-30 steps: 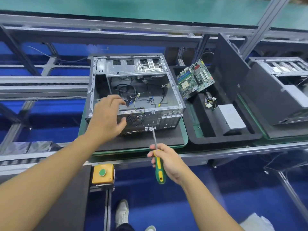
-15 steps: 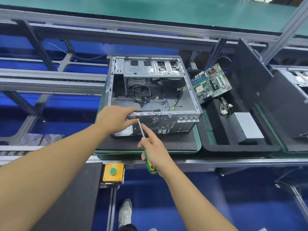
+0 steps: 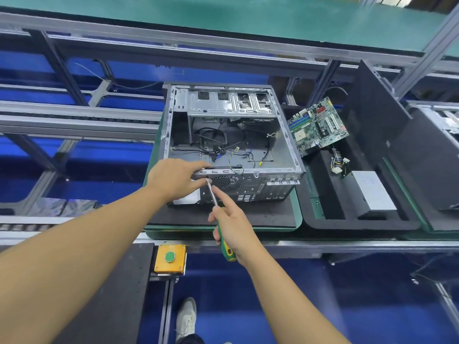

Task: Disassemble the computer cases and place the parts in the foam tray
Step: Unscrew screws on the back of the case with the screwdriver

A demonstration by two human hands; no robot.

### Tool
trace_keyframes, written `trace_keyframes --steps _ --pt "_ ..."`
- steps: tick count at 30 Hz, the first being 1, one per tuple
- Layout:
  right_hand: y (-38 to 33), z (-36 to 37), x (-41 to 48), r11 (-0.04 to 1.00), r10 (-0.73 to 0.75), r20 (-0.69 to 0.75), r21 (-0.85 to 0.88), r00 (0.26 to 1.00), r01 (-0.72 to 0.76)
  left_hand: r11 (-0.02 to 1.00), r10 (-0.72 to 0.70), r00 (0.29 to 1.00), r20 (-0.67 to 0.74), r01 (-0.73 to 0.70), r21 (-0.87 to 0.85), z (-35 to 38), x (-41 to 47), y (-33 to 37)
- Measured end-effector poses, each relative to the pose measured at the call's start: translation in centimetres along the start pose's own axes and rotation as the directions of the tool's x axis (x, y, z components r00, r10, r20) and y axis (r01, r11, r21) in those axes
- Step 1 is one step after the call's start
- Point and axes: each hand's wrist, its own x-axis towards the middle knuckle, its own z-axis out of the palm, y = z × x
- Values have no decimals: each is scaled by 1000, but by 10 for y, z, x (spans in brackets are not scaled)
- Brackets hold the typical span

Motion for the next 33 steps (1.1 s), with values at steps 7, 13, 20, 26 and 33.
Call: trace_keyframes --steps 7,13,20,26,33 --pt "-3 0 0 995 37 -3 93 999 -36 1000 5 999 -35 -4 3 3 1 0" --pt "-4 9 3 838 164 113 508 980 -199 1000 2 999 -54 -2 2 4 0 0" --pt "-8 13 5 761 163 304 567 939 -316 999 9 1000 -9 -8 45 1 1 1" --pt "-1 32 3 992 16 -188 -123 982 -39 998 24 1000 -5 -23 60 1 0 2" --pt "-32 15 1 834 360 203 366 911 -412 998 43 999 29 -44 34 -2 3 2"
